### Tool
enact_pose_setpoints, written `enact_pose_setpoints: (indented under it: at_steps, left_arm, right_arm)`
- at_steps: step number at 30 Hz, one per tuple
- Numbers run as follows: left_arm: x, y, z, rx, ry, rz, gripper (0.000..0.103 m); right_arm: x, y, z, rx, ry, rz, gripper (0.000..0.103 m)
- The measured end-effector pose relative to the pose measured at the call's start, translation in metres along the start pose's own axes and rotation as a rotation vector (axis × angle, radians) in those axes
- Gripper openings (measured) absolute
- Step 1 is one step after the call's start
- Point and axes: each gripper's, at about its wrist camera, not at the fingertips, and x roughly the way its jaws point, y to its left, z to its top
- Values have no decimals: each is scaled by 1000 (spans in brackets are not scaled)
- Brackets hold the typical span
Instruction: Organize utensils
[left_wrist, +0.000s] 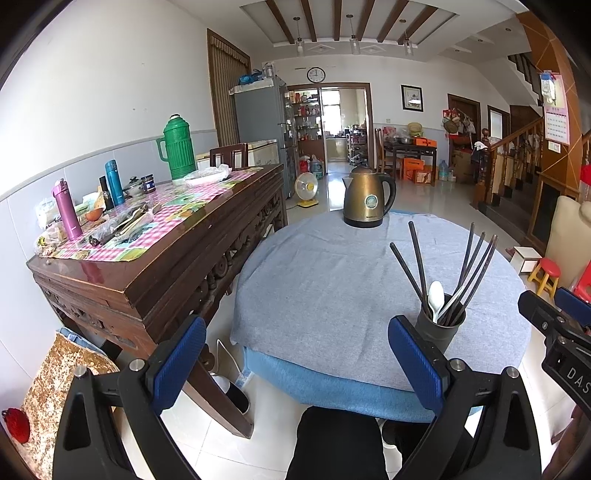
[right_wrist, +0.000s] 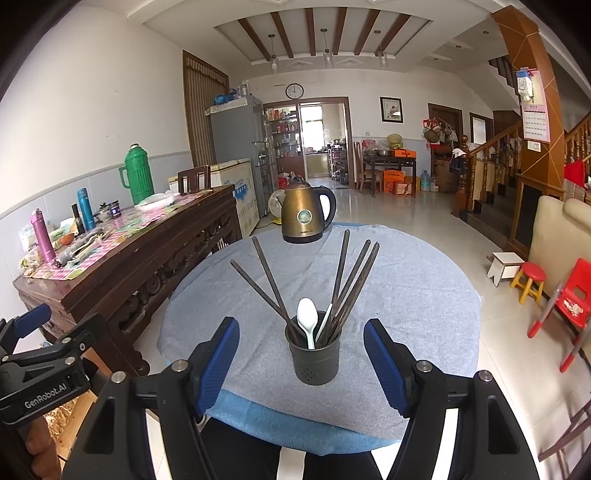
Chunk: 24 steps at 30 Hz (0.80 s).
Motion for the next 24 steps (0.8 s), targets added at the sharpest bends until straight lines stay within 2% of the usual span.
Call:
enact_pose_setpoints:
  at_steps: [24]
  left_arm:
    - [2, 0, -2, -1, 6, -3, 99]
  right_arm:
    - [4, -2, -4, 5, 18, 4, 74]
